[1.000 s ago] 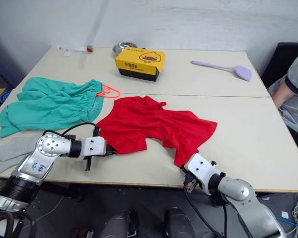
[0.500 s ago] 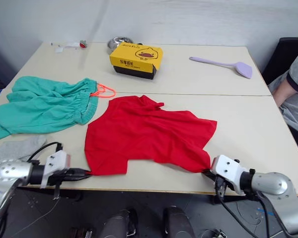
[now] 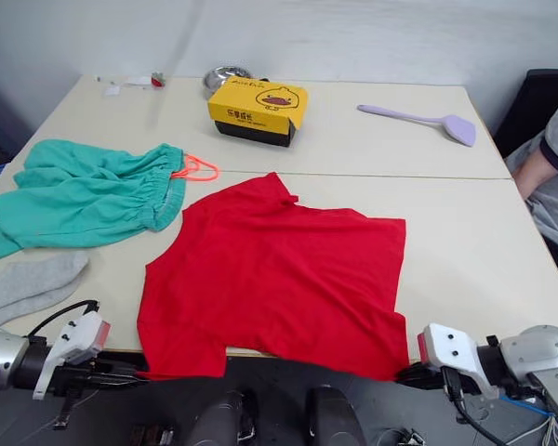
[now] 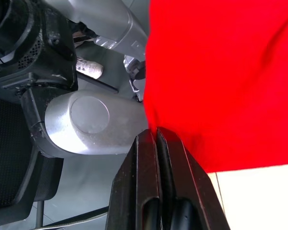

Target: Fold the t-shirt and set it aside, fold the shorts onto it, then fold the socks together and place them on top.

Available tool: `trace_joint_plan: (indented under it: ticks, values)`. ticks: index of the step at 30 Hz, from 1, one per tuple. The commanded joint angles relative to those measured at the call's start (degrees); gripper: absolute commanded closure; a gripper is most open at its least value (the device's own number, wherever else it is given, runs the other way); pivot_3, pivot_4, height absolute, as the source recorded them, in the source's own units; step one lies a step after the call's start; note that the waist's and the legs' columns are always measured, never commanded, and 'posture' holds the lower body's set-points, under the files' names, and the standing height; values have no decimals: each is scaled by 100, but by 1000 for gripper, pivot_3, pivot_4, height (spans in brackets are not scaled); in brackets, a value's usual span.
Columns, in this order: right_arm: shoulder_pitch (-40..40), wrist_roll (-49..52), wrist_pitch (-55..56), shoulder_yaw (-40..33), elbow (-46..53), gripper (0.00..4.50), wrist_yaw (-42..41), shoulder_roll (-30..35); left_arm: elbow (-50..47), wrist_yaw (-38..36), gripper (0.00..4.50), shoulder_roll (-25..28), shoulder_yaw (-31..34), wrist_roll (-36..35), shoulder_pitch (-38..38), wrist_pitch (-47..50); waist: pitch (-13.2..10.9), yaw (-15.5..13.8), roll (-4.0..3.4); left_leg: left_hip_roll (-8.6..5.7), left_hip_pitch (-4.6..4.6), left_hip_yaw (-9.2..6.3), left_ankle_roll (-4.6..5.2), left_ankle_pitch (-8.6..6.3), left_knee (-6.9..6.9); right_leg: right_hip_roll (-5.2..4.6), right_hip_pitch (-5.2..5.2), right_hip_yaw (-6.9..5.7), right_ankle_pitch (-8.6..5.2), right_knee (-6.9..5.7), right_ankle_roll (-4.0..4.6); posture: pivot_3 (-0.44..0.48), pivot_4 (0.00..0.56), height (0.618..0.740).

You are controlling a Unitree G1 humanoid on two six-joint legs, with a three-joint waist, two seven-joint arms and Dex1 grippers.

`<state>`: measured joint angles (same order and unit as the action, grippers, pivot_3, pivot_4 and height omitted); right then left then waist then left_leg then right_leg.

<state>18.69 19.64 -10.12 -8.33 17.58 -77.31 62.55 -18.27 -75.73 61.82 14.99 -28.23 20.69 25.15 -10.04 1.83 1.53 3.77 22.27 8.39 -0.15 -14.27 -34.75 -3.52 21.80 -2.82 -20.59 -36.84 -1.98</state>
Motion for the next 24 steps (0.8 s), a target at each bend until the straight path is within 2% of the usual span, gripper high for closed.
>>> trace_joint_plan:
  ticks: [1,5,12,20,24]
  values:
    - [153,-39,-32,-224,-64,4475,-258,302,-454,-388,4500,338,233,-485,175,619,-13,-11,-1,0,2,0,-1,-2,0,0,2,-1,0,-1,0,0,150,740]
    - [440,-108,19,-387,-181,4475,-426,496,-655,-758,4500,618,328,-393,602,657,-22,-19,-6,1,5,-1,12,0,2,2,7,-4,-3,-1,-4,0,150,740]
    - [562,-111,154,-503,-305,4475,-266,299,-545,-608,4500,414,369,-379,550,584,-37,-14,-18,1,6,-1,12,-9,-10,5,7,-5,-14,-4,-8,0,150,740]
    - [343,732,-998,-1032,60,4475,-182,258,-27,-507,4500,319,512,-759,-283,996,-50,-19,-10,2,3,-6,-3,-24,-29,3,-8,-4,-7,-10,-18,0,150,740]
    - [278,885,-1554,-1124,142,4475,-191,336,429,-322,4500,232,189,-795,-1260,1166,-52,-25,-10,2,3,-6,-3,-24,-30,0,-10,-5,-6,-11,-18,0,150,740]
